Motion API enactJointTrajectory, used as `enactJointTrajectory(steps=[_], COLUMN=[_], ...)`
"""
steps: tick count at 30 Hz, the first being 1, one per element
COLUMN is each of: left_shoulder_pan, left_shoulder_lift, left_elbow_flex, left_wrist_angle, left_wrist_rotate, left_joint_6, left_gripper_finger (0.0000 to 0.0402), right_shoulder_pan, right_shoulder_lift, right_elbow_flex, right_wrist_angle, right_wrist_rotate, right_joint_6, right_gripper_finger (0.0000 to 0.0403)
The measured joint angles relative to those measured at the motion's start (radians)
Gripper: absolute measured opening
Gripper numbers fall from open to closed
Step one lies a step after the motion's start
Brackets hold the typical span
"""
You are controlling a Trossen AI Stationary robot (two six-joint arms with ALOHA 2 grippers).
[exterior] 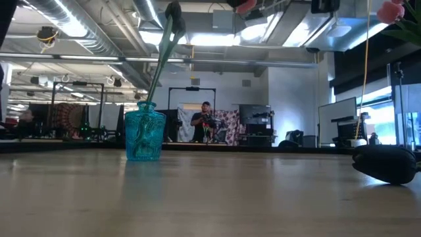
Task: Sort flowers into vase by color
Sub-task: Put the pink tulip into the purple vase
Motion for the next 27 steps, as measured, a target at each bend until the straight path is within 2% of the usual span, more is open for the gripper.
enactJointTrajectory(steps=[4,7,15,19,23,27], left_shoulder_pan=[0.0,0.001,-0.008,-0.018,-0.03,-0.048], left_shoulder_lift=[0.0,0.0,0.0,-0.001,-0.001,-0.001], left_elbow_flex=[0.0,0.0,0.0,0.0,0.0,0.0], left_wrist_angle=[-0.003,-0.003,-0.006,-0.001,-0.002,-0.004], left_wrist_rotate=[0.002,0.001,-0.001,-0.008,-0.01,-0.056], left_joint_6=[0.0,-0.001,-0.002,-0.003,-0.033,-0.138], left_gripper_finger=[0.0004,0.0004,0.0007,0.0026,0.0062,0.0102], right_shoulder_pan=[0.0,0.0,0.0,0.0,0.0,0.0], right_shoulder_lift=[0.017,0.037,0.047,0.047,0.047,0.041], right_elbow_flex=[0.0,0.0,0.0,0.0,0.0,0.0], right_wrist_angle=[0.051,0.047,0.047,0.039,0.026,0.029], right_wrist_rotate=[0.002,-0.008,0.014,0.021,0.026,0.035], right_joint_6=[0.028,0.042,0.031,0.013,-0.024,-0.083], right_gripper_finger=[0.0206,0.0185,0.0075,0.002,0.0015,0.0017])
